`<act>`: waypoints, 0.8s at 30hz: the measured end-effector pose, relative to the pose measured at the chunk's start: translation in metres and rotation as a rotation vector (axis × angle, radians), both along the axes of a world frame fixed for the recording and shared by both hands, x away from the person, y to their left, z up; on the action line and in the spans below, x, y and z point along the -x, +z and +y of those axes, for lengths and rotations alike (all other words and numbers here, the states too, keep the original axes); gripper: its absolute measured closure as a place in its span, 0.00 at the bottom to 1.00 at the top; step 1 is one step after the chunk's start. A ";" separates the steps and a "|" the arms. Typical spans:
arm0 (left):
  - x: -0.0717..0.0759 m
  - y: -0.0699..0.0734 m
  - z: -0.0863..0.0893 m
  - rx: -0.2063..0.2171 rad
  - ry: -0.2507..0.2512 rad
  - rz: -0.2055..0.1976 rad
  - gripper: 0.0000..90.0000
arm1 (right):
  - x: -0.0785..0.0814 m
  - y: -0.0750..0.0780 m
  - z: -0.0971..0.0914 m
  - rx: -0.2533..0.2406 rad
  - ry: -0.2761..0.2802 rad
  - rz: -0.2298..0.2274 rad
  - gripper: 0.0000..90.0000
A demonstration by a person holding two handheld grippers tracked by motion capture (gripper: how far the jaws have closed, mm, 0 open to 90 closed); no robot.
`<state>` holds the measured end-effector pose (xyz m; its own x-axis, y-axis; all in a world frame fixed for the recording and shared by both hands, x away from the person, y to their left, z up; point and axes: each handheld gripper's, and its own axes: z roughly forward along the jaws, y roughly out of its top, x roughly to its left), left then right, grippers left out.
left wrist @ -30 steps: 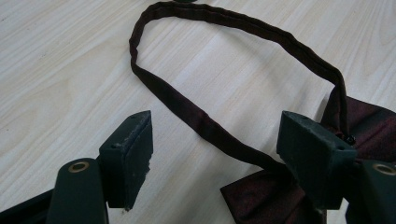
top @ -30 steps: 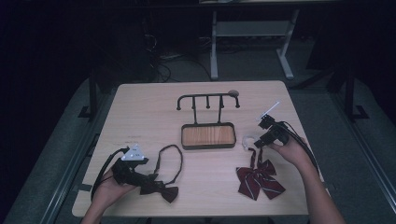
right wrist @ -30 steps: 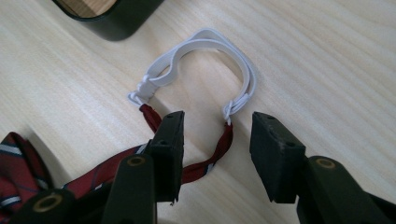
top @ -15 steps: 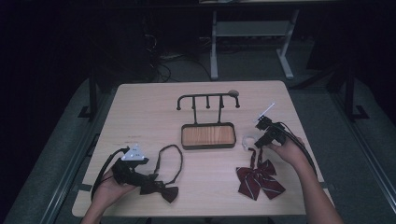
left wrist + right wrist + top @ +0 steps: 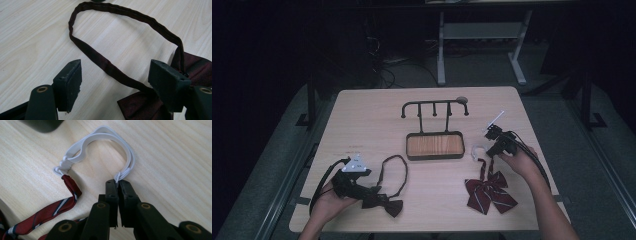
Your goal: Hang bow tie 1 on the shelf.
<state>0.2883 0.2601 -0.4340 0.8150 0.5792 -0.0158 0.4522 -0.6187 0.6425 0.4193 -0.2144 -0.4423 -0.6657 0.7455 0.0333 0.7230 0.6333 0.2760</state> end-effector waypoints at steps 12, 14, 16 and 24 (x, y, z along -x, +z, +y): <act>0.000 0.000 -0.001 -0.001 -0.001 -0.001 0.31 | 0.007 0.012 -0.006 -0.052 0.020 0.000 0.96; 0.000 0.000 -0.001 -0.001 -0.001 0.001 0.31 | 0.010 0.016 -0.007 -0.062 0.043 -0.006 0.96; 0.000 -0.001 -0.001 -0.004 -0.001 0.001 0.31 | 0.013 0.019 -0.007 -0.075 0.054 -0.003 0.96; -0.001 -0.001 -0.001 -0.001 0.000 -0.002 0.31 | 0.018 0.035 -0.005 -0.088 0.094 -0.005 0.96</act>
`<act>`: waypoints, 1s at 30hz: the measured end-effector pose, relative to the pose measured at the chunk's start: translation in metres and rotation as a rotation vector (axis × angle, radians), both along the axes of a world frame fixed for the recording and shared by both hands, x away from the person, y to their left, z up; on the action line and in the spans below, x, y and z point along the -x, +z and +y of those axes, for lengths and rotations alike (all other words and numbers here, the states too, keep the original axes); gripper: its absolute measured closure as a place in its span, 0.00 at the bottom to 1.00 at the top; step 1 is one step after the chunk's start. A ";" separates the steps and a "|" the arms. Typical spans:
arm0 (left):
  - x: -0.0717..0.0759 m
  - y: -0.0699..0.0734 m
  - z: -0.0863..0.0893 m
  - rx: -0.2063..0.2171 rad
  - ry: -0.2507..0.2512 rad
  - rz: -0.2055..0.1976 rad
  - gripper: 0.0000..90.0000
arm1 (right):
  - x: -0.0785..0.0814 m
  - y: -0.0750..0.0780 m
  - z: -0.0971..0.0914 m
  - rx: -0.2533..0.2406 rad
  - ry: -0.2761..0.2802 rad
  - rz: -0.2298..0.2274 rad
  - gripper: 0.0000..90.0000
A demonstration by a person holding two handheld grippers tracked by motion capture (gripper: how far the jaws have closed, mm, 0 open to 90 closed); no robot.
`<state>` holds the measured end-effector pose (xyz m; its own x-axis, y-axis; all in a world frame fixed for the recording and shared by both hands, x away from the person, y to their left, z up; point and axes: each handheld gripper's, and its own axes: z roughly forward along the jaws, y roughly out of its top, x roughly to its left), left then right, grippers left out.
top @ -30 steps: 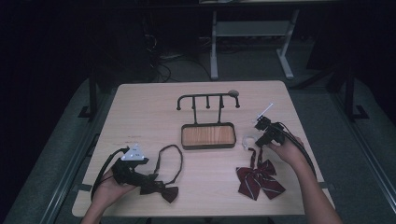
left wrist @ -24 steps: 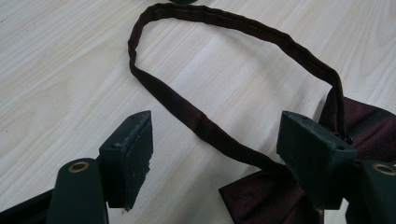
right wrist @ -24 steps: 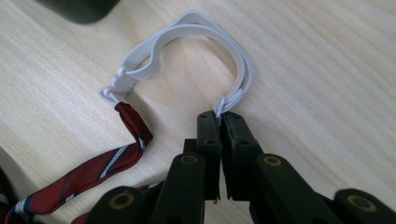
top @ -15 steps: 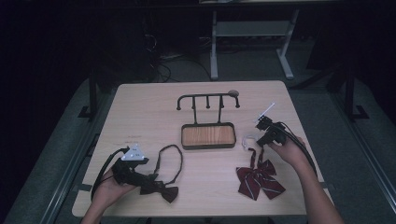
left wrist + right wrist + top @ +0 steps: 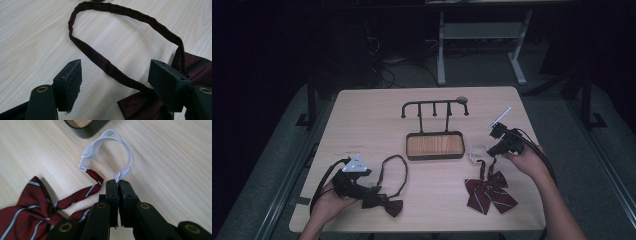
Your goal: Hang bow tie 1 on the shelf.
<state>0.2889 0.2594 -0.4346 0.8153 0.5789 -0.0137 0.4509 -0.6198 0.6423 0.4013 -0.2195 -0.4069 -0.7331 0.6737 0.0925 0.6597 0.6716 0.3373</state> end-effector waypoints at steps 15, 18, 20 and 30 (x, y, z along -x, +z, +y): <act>0.000 0.000 0.000 0.001 -0.002 0.001 0.31 | 0.013 0.031 0.005 -0.051 0.053 -0.029 0.96; 0.000 0.000 0.000 0.002 -0.001 0.001 0.31 | 0.016 0.036 0.006 -0.049 0.063 -0.033 0.97; 0.000 0.000 0.000 0.002 -0.001 0.001 0.31 | 0.018 0.040 0.007 -0.047 0.070 -0.035 0.97; 0.001 0.000 0.000 -0.001 -0.002 0.001 0.31 | 0.027 0.062 0.009 -0.040 0.102 -0.069 0.97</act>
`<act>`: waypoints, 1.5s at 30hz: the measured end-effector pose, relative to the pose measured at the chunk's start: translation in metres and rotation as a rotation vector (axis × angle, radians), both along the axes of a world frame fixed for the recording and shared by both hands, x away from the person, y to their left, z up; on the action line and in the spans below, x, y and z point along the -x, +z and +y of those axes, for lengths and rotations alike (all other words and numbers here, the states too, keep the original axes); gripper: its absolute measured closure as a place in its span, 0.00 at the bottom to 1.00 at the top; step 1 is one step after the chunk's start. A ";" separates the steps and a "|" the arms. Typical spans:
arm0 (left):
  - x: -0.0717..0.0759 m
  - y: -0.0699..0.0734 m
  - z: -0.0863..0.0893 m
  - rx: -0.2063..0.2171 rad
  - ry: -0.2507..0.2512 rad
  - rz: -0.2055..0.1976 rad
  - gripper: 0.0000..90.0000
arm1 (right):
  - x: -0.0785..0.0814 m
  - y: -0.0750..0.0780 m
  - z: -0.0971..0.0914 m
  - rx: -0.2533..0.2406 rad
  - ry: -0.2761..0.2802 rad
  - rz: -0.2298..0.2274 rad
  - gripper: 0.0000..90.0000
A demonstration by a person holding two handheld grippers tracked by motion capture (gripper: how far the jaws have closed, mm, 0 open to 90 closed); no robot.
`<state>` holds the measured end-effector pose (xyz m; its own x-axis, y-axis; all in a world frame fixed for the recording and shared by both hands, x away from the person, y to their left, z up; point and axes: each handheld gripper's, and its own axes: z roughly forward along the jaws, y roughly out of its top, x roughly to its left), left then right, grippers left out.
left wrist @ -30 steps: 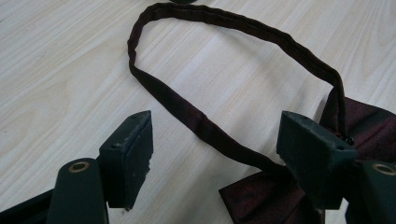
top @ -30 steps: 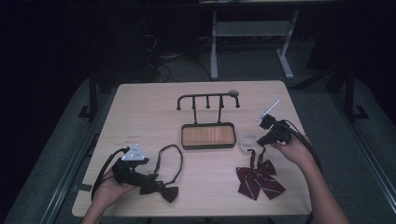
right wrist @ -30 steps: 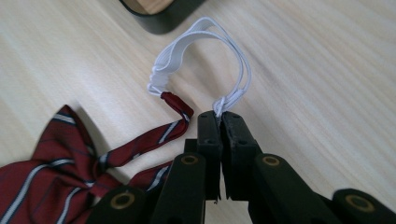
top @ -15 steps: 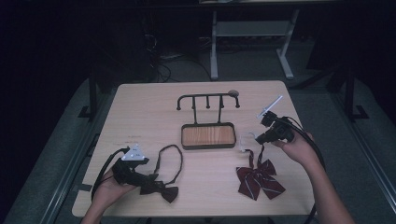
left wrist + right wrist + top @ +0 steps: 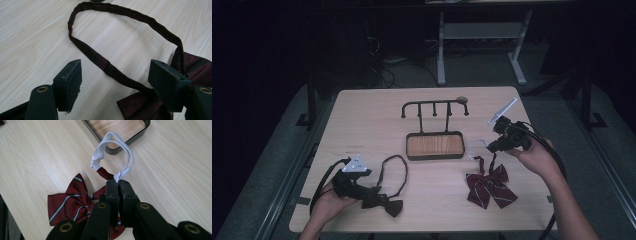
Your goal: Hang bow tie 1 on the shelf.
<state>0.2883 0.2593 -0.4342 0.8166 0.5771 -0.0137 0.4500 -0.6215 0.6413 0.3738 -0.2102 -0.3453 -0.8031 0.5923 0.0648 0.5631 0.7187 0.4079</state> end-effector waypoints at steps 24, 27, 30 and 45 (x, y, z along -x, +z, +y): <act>-0.001 -0.001 0.000 0.008 0.002 -0.002 0.31 | 0.007 0.040 0.004 -0.014 0.043 -0.040 0.97; -0.001 0.000 0.001 0.008 0.001 -0.001 0.31 | 0.007 0.042 0.004 -0.019 0.047 -0.040 0.97; -0.002 -0.001 0.001 0.014 0.004 0.005 0.31 | 0.006 0.048 0.004 -0.030 0.054 -0.036 0.97; -0.003 0.000 0.001 0.000 -0.009 0.002 0.31 | 0.004 0.074 0.009 -0.057 0.083 -0.041 0.97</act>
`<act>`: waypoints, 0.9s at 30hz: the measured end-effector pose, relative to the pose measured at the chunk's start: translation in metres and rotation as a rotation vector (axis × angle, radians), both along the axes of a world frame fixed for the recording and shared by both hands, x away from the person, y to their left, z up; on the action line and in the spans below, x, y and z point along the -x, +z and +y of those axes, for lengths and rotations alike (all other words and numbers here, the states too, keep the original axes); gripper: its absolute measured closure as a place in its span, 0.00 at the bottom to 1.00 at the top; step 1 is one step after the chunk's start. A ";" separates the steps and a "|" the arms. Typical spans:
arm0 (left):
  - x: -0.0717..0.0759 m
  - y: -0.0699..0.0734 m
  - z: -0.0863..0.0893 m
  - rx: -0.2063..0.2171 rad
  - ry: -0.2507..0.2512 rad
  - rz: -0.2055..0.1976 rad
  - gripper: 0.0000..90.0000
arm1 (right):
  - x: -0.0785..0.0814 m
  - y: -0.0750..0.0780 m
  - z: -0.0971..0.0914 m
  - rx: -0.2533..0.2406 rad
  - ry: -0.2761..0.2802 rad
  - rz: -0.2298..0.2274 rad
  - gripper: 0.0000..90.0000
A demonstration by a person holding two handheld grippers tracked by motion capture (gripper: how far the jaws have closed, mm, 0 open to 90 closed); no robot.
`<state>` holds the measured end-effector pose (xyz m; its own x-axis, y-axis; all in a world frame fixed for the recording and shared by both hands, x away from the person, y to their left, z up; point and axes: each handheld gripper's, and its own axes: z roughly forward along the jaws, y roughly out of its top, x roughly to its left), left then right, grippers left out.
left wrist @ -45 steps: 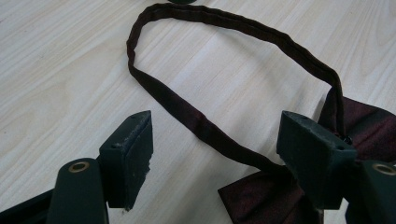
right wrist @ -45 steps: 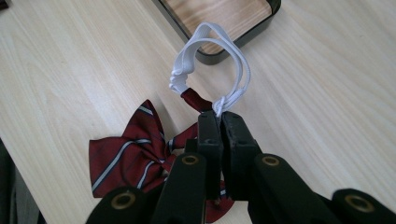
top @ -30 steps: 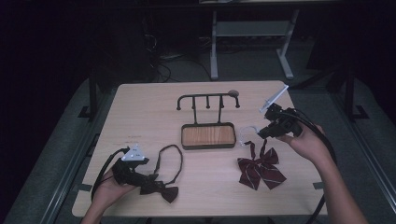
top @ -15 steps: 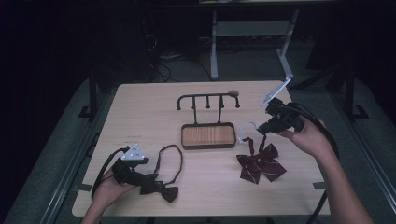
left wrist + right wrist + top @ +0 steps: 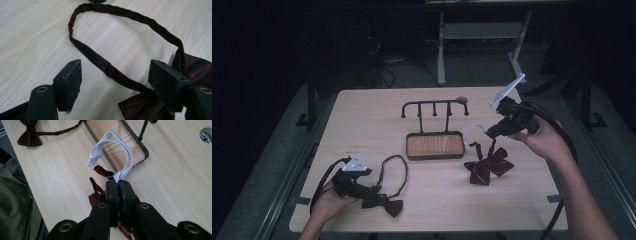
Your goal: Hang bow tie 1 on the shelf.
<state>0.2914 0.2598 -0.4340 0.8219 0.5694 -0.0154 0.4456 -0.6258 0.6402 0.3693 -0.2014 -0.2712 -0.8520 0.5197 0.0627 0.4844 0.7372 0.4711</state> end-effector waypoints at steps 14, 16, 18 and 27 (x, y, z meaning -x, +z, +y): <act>0.001 0.001 0.000 0.008 0.000 -0.002 0.31 | -0.005 0.013 0.011 0.004 0.021 -0.013 0.97; 0.001 0.001 0.000 0.009 0.002 -0.004 0.31 | -0.006 0.014 0.012 0.005 0.023 -0.015 0.97; 0.001 0.002 0.001 0.006 0.000 -0.007 0.31 | -0.007 0.016 0.013 0.006 0.023 -0.015 0.97; 0.001 0.003 0.000 -0.002 0.007 -0.009 0.31 | -0.012 0.022 0.015 0.002 0.024 -0.021 0.97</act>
